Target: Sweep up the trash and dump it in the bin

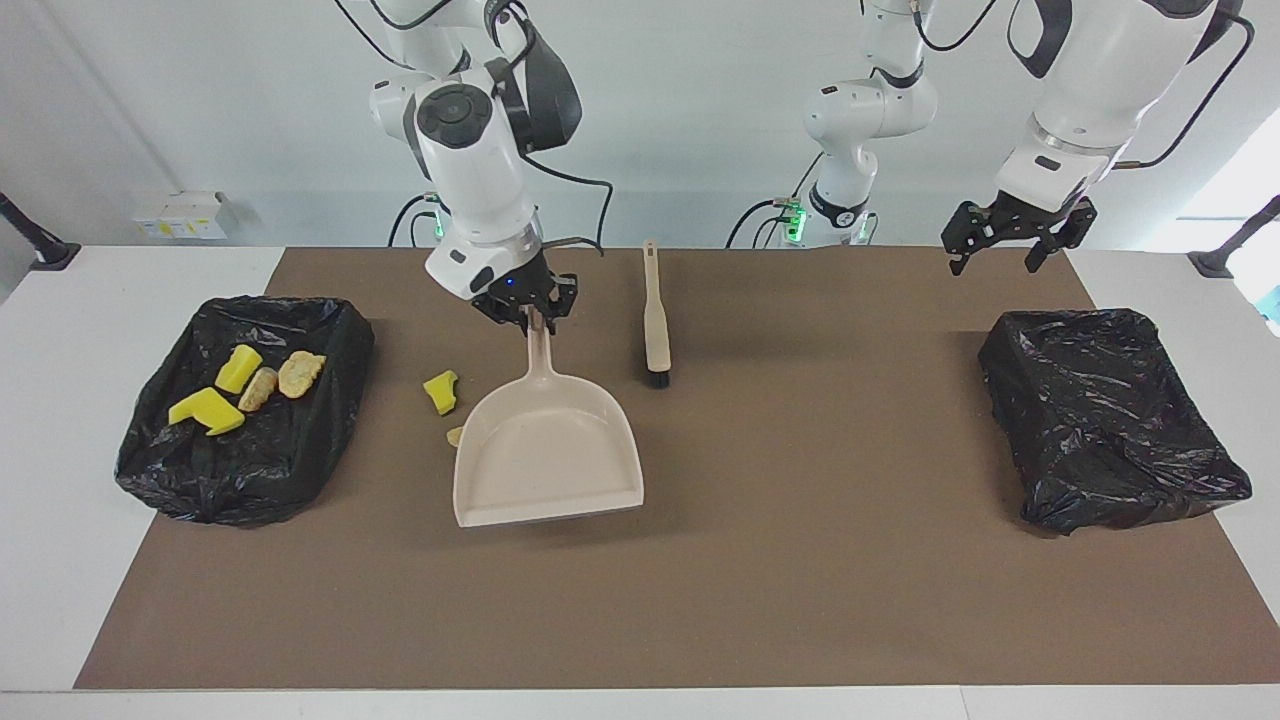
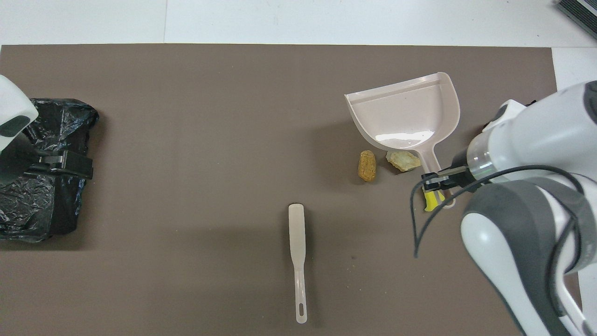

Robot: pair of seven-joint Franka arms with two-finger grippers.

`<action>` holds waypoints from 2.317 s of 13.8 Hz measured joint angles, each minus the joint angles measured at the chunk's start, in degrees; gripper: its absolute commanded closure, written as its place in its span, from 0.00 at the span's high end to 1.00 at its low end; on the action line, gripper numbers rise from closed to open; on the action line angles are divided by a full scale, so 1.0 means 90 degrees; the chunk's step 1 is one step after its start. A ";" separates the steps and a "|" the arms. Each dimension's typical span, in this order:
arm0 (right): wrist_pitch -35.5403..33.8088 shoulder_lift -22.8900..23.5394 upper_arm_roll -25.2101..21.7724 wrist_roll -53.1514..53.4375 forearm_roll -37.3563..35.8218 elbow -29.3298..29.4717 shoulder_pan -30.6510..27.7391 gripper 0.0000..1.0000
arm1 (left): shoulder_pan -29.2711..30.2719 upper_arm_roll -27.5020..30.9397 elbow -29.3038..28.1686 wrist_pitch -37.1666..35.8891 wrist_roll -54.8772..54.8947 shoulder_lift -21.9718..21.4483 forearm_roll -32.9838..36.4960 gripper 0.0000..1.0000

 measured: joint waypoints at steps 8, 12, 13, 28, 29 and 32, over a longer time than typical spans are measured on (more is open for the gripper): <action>0.1256 0.1939 -0.0010 0.1778 0.0000 0.1166 0.1091 0.00 | 0.0142 0.0113 0.0080 0.0129 -0.0377 -0.0007 -0.0550 1.00; 0.1527 0.2576 -0.0025 0.2116 -0.0005 0.1466 0.1221 0.00 | 0.0177 0.0117 0.0083 0.0150 -0.0376 -0.0010 -0.0568 1.00; 0.1579 0.2656 -0.0041 0.2116 -0.0005 0.1487 0.1210 0.59 | 0.0177 0.0117 0.0083 0.0150 -0.0375 -0.0010 -0.0568 1.00; 0.0988 0.1343 -0.0069 0.2116 -0.0032 0.1223 0.1253 1.00 | 0.0405 0.0109 0.0083 0.0200 -0.0370 -0.0010 -0.0570 1.00; 0.0971 0.1135 -0.0061 0.2116 -0.0032 0.0955 0.1268 1.00 | 0.0405 0.0099 0.0083 0.0214 -0.0370 -0.0010 -0.0570 1.00; 0.0940 0.0569 -0.0045 0.2116 -0.0032 0.0080 0.1371 1.00 | 0.0405 0.0098 0.0083 0.0228 -0.0370 -0.0010 -0.0570 1.00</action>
